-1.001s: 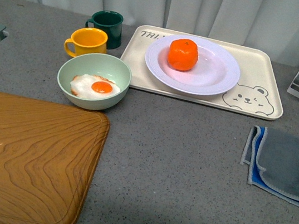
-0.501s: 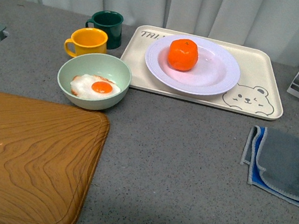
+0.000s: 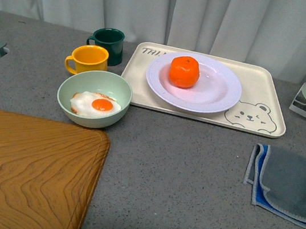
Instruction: Place orange and plate with both arms
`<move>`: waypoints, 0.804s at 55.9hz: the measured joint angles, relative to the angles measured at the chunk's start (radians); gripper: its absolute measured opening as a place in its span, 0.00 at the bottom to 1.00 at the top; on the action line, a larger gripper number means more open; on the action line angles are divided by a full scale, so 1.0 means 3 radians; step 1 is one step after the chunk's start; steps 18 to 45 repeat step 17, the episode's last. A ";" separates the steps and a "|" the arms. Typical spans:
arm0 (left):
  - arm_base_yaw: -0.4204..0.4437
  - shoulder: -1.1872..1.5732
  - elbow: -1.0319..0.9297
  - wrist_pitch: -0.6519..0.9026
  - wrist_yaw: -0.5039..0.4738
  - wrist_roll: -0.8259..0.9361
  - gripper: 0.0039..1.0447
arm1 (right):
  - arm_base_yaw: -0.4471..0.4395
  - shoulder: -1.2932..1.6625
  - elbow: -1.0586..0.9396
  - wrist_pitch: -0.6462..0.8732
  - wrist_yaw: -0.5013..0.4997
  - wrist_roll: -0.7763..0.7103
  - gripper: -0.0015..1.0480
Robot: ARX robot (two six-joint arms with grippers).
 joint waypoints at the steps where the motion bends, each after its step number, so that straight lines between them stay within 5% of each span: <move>1: 0.0000 0.0000 0.0000 0.0000 0.0000 0.0000 0.94 | 0.0000 0.0000 0.0000 0.0000 0.0000 0.0000 0.91; 45: 0.0000 0.0000 0.0000 0.0000 0.0000 0.0000 0.94 | 0.0000 0.0000 0.0000 0.0000 0.0000 0.0000 0.91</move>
